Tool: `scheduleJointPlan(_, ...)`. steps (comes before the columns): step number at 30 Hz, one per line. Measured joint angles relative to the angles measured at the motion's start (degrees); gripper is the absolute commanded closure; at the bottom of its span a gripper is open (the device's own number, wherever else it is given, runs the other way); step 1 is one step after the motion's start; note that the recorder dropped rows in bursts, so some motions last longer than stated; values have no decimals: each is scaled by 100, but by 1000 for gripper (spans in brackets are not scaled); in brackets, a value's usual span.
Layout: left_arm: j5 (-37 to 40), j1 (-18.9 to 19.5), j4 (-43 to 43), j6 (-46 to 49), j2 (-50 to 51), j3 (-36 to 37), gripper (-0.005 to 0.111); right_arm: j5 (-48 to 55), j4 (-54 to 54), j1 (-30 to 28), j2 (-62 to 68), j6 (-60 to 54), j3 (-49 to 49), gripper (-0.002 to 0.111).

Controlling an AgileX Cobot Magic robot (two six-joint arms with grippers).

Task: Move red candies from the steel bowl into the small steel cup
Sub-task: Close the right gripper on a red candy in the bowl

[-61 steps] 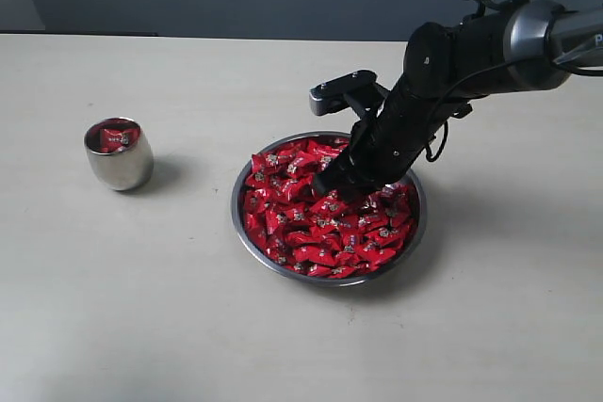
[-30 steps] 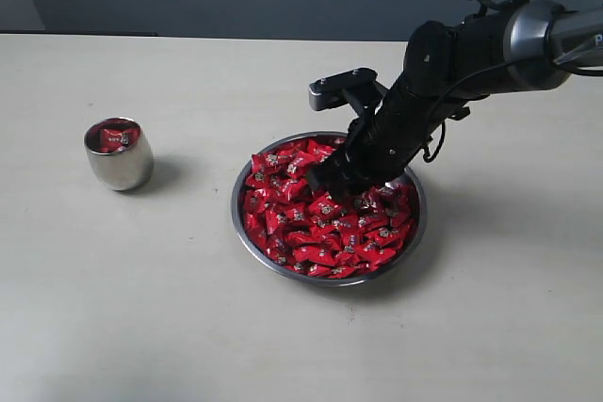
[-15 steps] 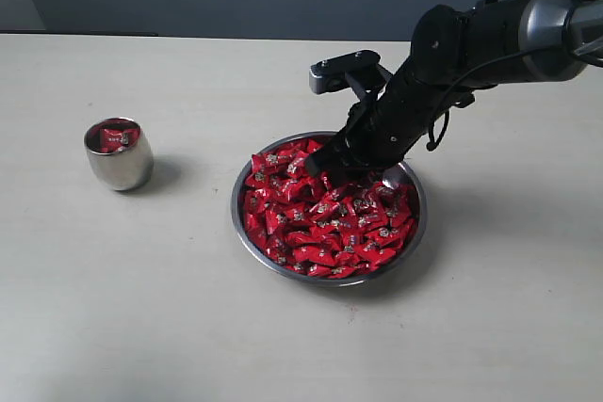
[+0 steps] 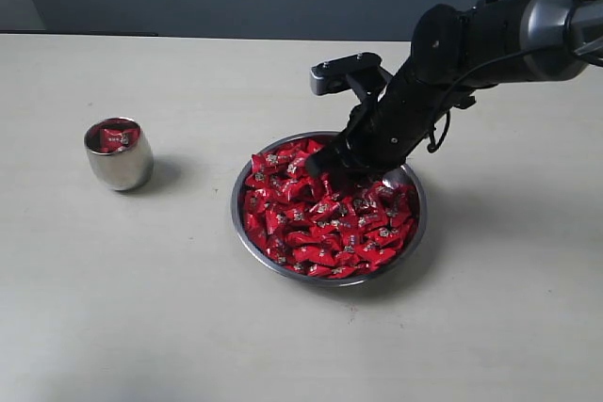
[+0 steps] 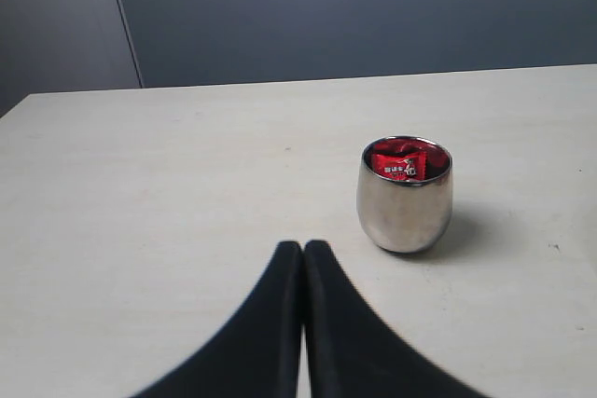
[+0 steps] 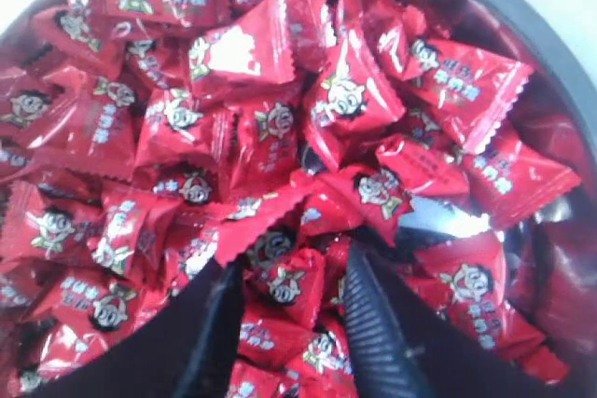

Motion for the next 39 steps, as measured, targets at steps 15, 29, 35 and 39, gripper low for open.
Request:
scheduleJointPlan(15,0,0,0,0,0,0,106,609,-572,0,-329,709,0,72)
scheduleJointPlan(29,0,0,0,0,0,0,106,754,-560,0,-289,781,0,72)
scheduleJointPlan(35,0,0,0,0,0,0,106,743,-550,0,-37,781,0,72)
scheduleJointPlan(39,0,0,0,0,0,0,106,650,-550,0,-37,781,0,72)
